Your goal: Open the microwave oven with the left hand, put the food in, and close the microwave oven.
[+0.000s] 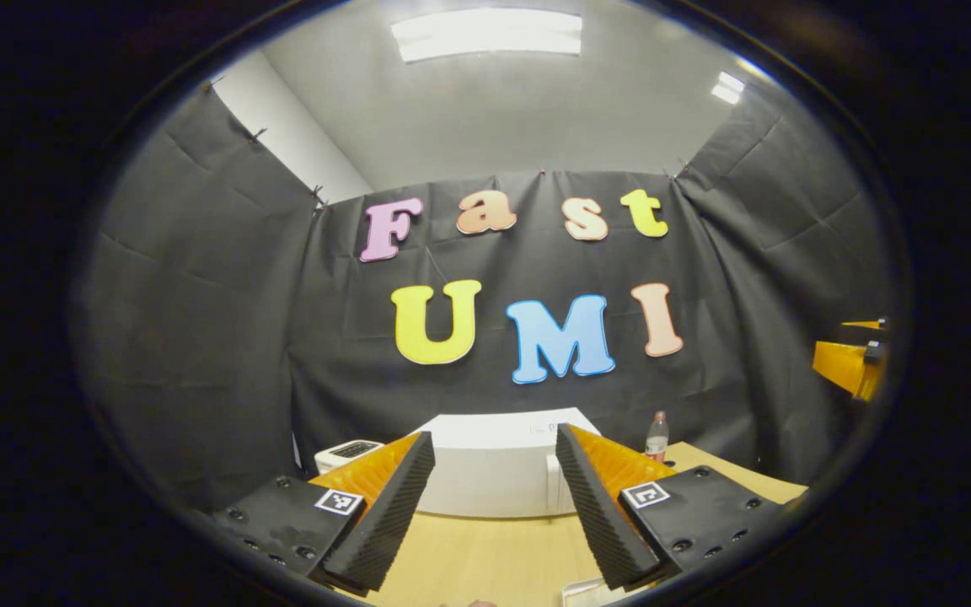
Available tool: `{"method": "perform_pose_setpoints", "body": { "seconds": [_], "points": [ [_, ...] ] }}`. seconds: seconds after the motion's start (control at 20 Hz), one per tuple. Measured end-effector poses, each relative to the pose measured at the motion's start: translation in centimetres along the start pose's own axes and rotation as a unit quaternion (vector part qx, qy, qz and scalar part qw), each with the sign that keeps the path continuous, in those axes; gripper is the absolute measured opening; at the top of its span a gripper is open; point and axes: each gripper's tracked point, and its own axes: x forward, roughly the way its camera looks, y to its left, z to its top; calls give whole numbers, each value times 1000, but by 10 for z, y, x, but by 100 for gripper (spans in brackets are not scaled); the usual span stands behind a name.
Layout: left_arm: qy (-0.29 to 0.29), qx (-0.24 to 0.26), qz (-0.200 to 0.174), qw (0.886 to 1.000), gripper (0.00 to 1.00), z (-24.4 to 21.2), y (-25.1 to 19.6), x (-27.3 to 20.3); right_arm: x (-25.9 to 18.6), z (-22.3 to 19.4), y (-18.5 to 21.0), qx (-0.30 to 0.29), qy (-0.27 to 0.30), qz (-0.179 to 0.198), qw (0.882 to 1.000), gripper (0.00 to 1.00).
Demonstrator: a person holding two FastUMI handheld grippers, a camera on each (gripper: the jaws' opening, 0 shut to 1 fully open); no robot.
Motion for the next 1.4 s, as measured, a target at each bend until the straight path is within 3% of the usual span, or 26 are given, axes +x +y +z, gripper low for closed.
{"method": "perform_pose_setpoints", "body": {
  "seconds": [0.15,0.25,0.3,0.35,0.45,0.7,1.1,1.4],
  "points": [
    [-5,-4,-15,1000,100,-6,-3,32,7,0,-2,3,3,-20,1000,97],
    [-6,-10,-31,999,96,-15,-7,58,15,-2,-5,-4,3,-43,999,97],
    [-7,-14,-38,999,100,-18,-7,73,18,-1,-7,-7,4,-57,998,97],
    [-6,-17,-46,999,89,-25,-9,87,19,2,-5,-7,2,-66,998,97],
    [-4,-15,-60,998,100,-36,-12,117,25,7,-5,-12,-7,-88,996,97],
    [6,-17,-100,995,100,-74,-31,179,33,5,-5,-26,-3,-140,990,96],
    [46,-20,-146,988,96,-152,-70,247,31,-4,-6,-53,17,-211,976,97],
    [84,-18,-160,983,96,-215,-92,283,31,-8,-2,-84,36,-234,968,97]
  ]
}}
